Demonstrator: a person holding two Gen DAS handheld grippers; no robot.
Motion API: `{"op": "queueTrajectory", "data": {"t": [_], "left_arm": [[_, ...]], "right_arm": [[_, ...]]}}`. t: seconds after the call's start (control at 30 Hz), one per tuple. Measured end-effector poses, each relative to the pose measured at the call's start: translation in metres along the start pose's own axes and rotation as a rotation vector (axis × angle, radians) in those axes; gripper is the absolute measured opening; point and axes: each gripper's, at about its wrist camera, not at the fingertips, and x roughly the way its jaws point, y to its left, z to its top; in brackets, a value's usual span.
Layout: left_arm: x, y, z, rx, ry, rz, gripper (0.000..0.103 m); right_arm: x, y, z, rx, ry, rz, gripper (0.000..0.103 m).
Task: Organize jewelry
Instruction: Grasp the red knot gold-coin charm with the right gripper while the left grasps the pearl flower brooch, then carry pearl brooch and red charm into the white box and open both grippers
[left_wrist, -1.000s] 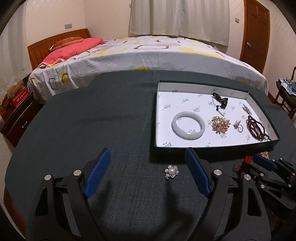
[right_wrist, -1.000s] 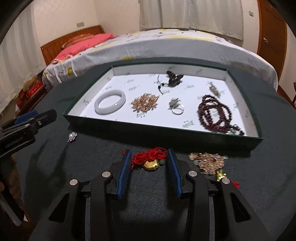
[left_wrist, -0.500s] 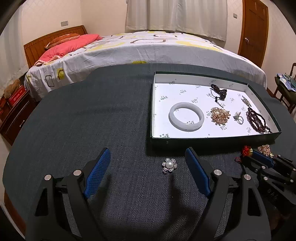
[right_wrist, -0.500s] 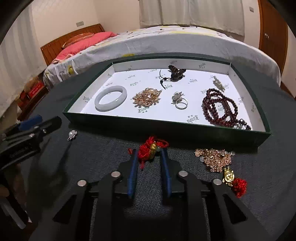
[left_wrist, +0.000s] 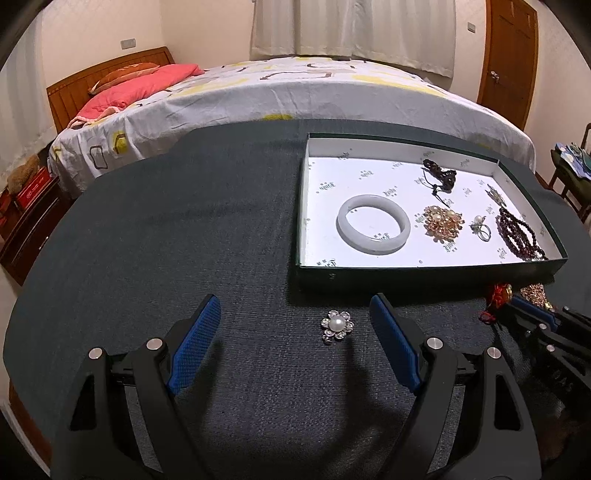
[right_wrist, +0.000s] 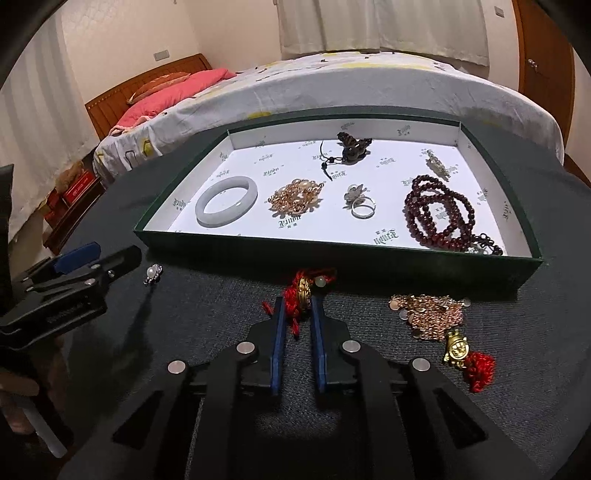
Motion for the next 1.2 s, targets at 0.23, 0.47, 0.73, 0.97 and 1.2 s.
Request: {"op": "queueTrajectory", "data": {"t": [0.23, 0.47, 0.73, 0.97, 1.2], "left_arm": [[0.01, -0.009, -0.004, 0.025, 0.017, -0.015, 0.076], [0.023, -0.012, -0.011, 0.044, 0.062, -0.03, 0.054], [0.021, -0.021, -0.013, 0.096, 0.044, -0.077, 0.021], [0.013, -0.025, -0.009, 0.118, 0.016, -0.076, 0.021], [-0.009, -0.03, -0.002, 0.1, -0.03, -0.107, 0.021]], "right_arm": [[-0.009, -0.012, 0.001, 0.021, -0.017, -0.003, 0.013], [-0.013, -0.018, 0.0, 0.031, -0.02, 0.006, 0.013], [-0.014, -0.02, -0.001, 0.034, -0.023, 0.007, 0.013], [-0.019, -0.023, -0.003, 0.037, -0.03, 0.008, 0.013], [-0.031, -0.02, 0.001, 0.031, -0.051, 0.012, 0.012]]}}
